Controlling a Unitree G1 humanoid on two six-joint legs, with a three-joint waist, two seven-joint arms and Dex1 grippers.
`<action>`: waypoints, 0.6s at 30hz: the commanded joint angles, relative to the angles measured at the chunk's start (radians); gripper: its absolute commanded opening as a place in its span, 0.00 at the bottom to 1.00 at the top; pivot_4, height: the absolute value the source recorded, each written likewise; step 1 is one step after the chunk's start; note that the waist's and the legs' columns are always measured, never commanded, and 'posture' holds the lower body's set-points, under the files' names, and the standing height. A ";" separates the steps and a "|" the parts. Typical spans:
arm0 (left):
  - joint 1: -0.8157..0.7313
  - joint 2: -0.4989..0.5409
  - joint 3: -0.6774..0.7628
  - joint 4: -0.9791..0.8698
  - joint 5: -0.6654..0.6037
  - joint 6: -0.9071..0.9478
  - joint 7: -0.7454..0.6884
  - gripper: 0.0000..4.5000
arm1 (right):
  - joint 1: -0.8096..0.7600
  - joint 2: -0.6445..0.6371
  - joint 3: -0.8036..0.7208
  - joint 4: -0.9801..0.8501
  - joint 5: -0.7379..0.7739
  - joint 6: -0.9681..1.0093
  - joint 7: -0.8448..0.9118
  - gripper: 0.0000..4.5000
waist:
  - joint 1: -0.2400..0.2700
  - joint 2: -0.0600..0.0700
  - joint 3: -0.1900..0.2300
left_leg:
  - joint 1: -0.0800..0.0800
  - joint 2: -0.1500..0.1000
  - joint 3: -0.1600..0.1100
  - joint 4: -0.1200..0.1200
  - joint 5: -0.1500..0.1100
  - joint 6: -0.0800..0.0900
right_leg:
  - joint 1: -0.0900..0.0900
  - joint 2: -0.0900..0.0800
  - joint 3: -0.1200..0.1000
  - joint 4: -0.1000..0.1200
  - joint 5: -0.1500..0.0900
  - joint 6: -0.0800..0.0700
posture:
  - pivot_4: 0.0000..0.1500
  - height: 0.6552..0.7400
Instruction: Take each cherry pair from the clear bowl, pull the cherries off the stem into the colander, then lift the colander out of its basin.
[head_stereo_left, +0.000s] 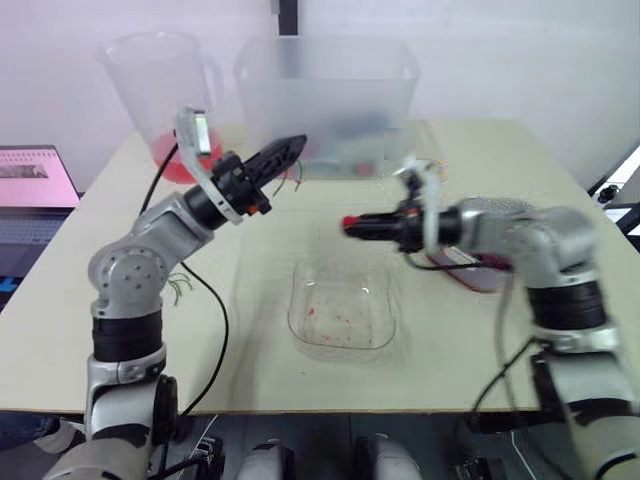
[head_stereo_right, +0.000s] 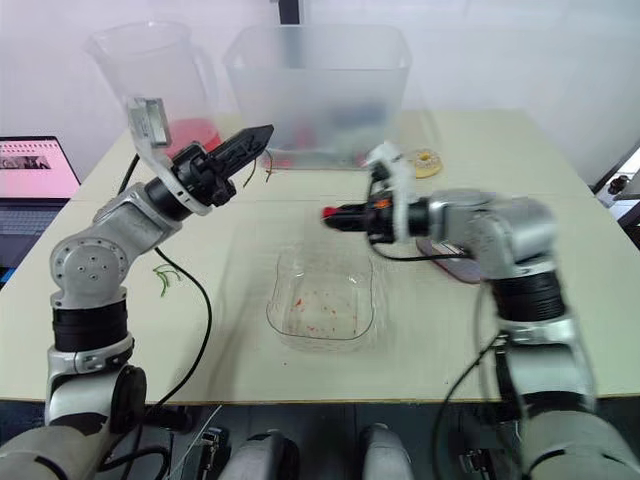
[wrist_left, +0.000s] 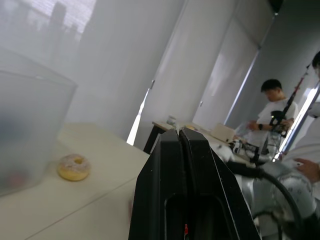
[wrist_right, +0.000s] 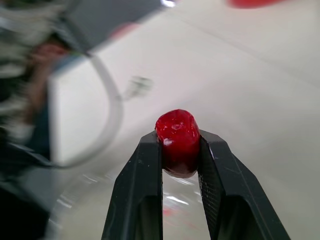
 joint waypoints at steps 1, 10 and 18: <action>0.032 0.042 0.037 -0.049 -0.004 0.004 -0.012 0.00 | -0.037 -0.215 0.071 0.098 -0.230 -0.209 0.077 0.21 | 0.003 0.000 0.000 | 0.000 0.000 0.001 0.000 0.000 0.000 | 0.000 0.000 0.000 0.000 0.000 0.000 | 1.00 0.37; 0.133 0.090 0.009 -0.098 0.051 0.000 -0.058 0.00 | -0.011 -0.267 0.193 0.457 -0.525 -0.511 0.132 0.21 | -0.019 -0.001 0.000 | 0.001 0.002 0.002 -0.002 0.000 0.000 | -0.001 0.001 0.002 0.000 0.000 0.000 | 1.00 0.37; 0.169 0.104 0.018 -0.125 0.060 -0.002 -0.055 0.00 | -0.056 -0.218 0.164 0.582 -0.589 -0.514 0.137 0.83 | -0.016 -0.001 0.000 | 0.001 0.002 0.002 -0.001 0.000 -0.001 | 0.000 0.000 0.001 0.000 0.000 0.000 | 1.00 0.37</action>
